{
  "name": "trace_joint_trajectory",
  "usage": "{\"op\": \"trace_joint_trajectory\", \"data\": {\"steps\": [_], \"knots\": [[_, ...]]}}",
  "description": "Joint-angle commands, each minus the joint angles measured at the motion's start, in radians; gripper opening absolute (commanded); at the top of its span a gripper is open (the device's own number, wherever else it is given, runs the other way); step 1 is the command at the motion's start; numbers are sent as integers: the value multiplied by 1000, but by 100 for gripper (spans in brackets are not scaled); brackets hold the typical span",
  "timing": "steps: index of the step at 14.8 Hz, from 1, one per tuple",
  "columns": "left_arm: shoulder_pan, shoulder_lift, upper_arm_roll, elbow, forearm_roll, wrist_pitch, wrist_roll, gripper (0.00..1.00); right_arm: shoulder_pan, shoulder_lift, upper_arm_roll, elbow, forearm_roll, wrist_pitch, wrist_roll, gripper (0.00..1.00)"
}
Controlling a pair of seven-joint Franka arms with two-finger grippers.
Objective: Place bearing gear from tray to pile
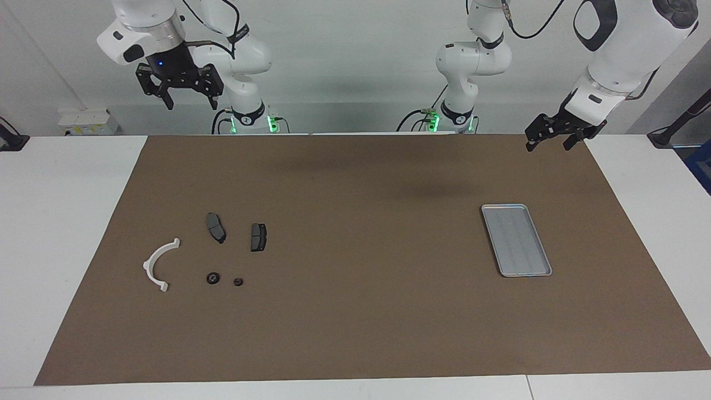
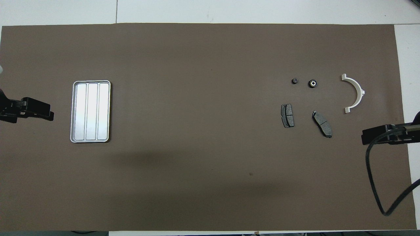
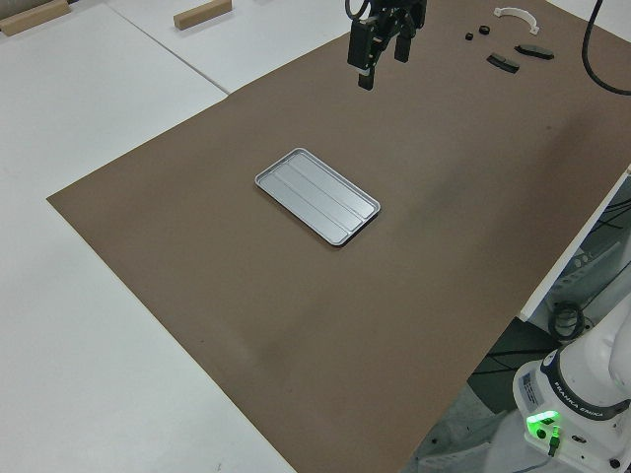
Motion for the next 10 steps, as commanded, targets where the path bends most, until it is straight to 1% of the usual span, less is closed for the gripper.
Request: {"op": "trace_joint_trajectory", "data": {"steps": [1, 4, 10], "knots": [[-8, -31, 5, -35, 12, 8, 3, 100, -4, -3, 6, -16, 21, 9, 21, 100], [-8, -31, 5, -35, 12, 8, 3, 100, 1, -3, 6, -17, 21, 15, 21, 100], [-8, -31, 5, -35, 12, 8, 3, 100, 2, -3, 7, -36, 21, 105, 21, 100]]}}
